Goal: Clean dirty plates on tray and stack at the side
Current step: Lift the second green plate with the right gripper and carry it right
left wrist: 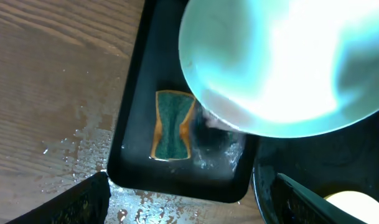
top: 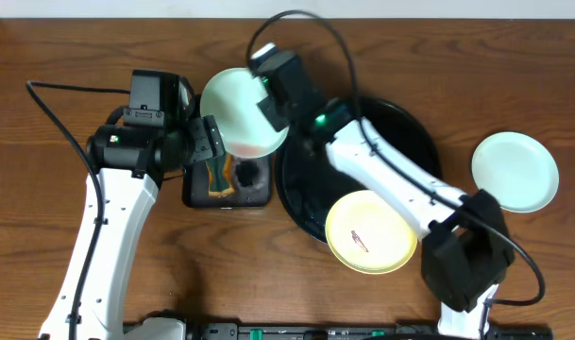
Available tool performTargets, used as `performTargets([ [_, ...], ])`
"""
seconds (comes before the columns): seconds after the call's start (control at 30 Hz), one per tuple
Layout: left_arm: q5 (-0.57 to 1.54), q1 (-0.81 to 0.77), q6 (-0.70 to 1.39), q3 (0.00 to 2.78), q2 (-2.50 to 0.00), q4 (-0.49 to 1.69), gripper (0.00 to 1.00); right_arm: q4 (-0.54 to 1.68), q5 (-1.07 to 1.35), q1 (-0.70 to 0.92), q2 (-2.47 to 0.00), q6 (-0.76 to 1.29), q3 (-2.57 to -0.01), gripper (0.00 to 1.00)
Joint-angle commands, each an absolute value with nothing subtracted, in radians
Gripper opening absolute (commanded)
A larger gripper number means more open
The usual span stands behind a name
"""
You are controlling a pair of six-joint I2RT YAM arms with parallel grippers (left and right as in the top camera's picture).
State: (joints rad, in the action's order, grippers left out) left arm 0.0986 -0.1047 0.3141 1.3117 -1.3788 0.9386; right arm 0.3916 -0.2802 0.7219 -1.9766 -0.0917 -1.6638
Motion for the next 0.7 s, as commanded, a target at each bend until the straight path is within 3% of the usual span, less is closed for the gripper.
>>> performTargets([
  [0.0, 0.097, -0.101, 0.311, 1.326, -1.378, 0.942, 0.83, 0.355, -0.509, 0.772, -1.93, -0.189, -1.674, 0.01],
  [0.33, 0.097, -0.101, 0.311, 1.326, -1.378, 0.942, 0.84, 0.288, -0.717, 0.851, -1.887, -0.31, -1.674, 0.01],
  [0.67, 0.097, -0.101, 0.311, 1.326, -1.378, 0.942, 0.84, 0.225, -0.745, 0.87, -1.859, -0.385, -1.674, 0.01],
])
